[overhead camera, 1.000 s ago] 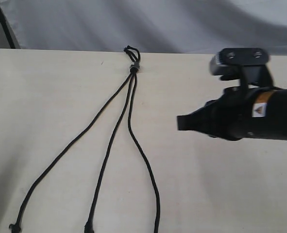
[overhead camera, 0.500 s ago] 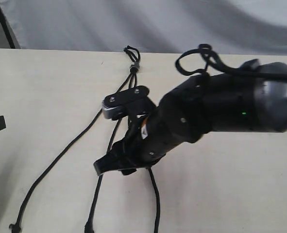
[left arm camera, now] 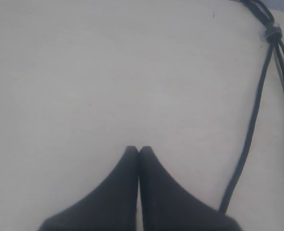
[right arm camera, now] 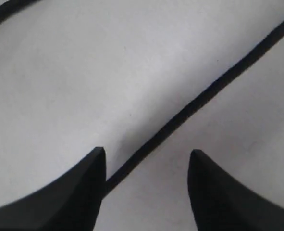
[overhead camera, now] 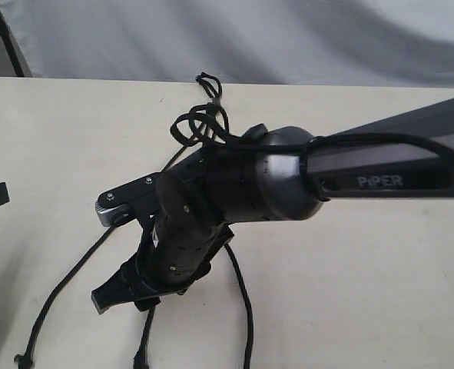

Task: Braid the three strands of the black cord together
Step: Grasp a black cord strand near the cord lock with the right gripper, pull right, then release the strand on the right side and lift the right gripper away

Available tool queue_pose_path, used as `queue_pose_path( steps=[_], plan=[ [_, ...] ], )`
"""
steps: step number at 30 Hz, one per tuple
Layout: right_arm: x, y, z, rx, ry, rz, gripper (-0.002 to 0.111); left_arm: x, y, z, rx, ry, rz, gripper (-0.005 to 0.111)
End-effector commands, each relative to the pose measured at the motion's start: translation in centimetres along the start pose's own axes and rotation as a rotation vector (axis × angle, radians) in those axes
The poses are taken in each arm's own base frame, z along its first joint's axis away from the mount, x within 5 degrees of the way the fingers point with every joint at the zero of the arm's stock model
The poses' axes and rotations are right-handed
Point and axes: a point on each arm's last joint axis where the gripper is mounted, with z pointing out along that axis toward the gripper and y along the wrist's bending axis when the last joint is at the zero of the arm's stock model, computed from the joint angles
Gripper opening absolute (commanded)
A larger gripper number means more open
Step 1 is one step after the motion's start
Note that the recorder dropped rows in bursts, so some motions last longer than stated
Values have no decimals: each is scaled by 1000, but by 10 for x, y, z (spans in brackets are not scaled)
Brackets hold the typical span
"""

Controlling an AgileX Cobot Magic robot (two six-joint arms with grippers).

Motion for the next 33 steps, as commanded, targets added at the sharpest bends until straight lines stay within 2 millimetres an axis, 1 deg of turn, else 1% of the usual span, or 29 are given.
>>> queue_pose_path(
  steps=[1,3,5,8,9,10,11,12,13,14,15,16,17,20,21,22,23,24,26,27,28,31,32,33],
  plan=[
    [-2,0,12,8,36,0,50,-3,0,0,1,-14,-8,0],
    [-3,0,17,11,47,0,48,-3,0,0,1,-14,-8,0],
    [-3,0,22,17,57,-8,39,-3,0,0,1,-14,-8,0],
    [-2,-1,28,24,76,-32,19,-3,0,0,1,-16,-8,0],
    [-1,-2,29,28,91,-53,6,-3,0,0,1,-16,-8,0],
    [-1,-2,27,27,93,-67,2,-3,0,0,1,-16,-8,0],
    [-3,-2,18,25,89,-95,0,-3,0,0,1,-16,-8,0],
    [-4,-1,13,26,93,-117,0,-3,0,0,1,-16,-8,0],
    [-11,-2,-4,49,75,-159,0,-3,0,0,1,-16,-8,0],
    [-14,-3,-13,70,61,-187,0,-3,0,0,1,-16,-8,0],
    [-21,-10,-38,123,29,-218,0,-3,0,0,0,-16,-12,0],
    [-24,-16,-52,145,9,-210,0,-3,0,0,0,-16,-12,0],
    [-29,-32,-81,206,-42,-177,0,-3,0,0,0,-16,-12,0],
    [-31,-81,-144,324,-143,-41,0,-3,0,0,1,-16,-25,0],
    [-30,-95,-160,342,-175,-2,0,-3,0,0,1,-16,-25,0],
    [-27,-114,-181,363,-219,57,0,-3,0,0,1,-16,-25,0],
    [-24,-128,-194,380,-247,101,0,-3,0,0,1,-16,-25,0],
    [-19,-146,-209,403,-276,162,0,-3,0,0,1,-16,-25,0],
    [-9,-169,-221,436,-289,232,0,-3,0,0,1,-16,-25,0],
    [3,-190,-222,463,-273,296,0,-3,0,0,1,-16,-25,0],
    [10,-201,-219,473,-257,331,-1,-3,0,0,1,-16,-25,0],
    [35,-228,-200,489,-207,451,-1,-3,0,0,1,-16,-25,0],
    [51,-243,-185,494,-182,529,-1,-3,0,0,1,-16,-25,0],
    [60,-250,-175,493,-171,556,-1,-3,0,0,1,-16,-25,0]
  ],
)
